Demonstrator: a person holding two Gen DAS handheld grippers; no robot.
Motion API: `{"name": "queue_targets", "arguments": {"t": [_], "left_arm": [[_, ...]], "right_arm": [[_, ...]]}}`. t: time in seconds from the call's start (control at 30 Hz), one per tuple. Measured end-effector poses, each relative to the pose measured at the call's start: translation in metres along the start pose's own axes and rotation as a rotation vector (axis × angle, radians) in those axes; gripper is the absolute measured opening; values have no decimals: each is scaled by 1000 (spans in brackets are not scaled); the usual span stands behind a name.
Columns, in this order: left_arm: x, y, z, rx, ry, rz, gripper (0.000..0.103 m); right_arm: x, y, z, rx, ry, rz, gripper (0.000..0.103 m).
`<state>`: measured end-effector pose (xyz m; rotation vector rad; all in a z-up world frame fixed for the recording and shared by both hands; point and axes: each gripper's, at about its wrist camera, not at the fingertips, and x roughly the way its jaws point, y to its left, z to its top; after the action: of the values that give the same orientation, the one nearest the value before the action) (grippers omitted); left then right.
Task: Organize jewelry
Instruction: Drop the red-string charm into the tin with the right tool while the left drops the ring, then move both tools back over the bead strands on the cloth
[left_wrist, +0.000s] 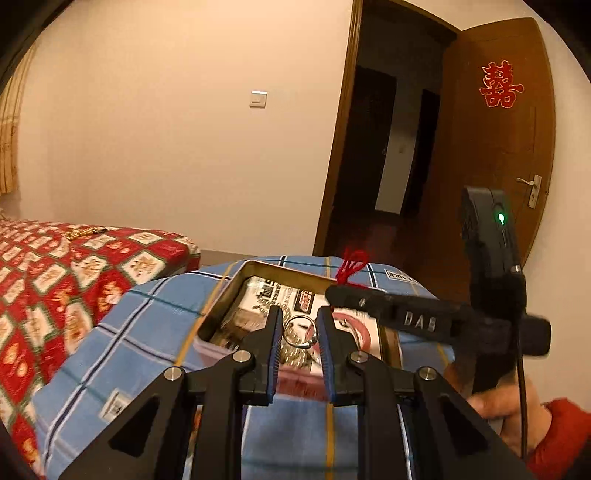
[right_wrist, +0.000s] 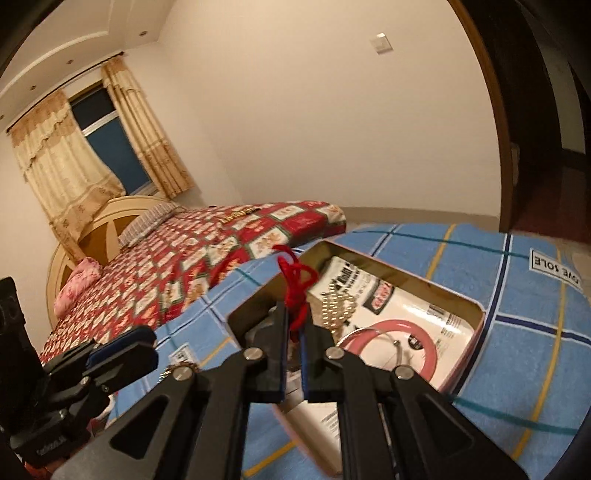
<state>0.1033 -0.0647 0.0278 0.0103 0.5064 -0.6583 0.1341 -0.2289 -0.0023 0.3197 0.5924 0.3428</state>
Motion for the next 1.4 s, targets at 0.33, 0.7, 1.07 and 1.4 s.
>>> {"name": "queue_targets", "arguments": {"t": [0.33,0.7,1.07,1.4], "left_arm": [[64,-3,-4,-21,85,42,19],[79,2,-12,-38,129,114,57],[46,-7,-23,-59,41,189,59],[25,-17,-36,-47,53,257,60]], "right_arm": [[19,-35,-4,38,76,-65,11],[-23,-52,2,118,-98,-146,75],[-39,-72,0,186,-172,-300,75],[-34,-20,-10,-44,-220,-394,76]]}}
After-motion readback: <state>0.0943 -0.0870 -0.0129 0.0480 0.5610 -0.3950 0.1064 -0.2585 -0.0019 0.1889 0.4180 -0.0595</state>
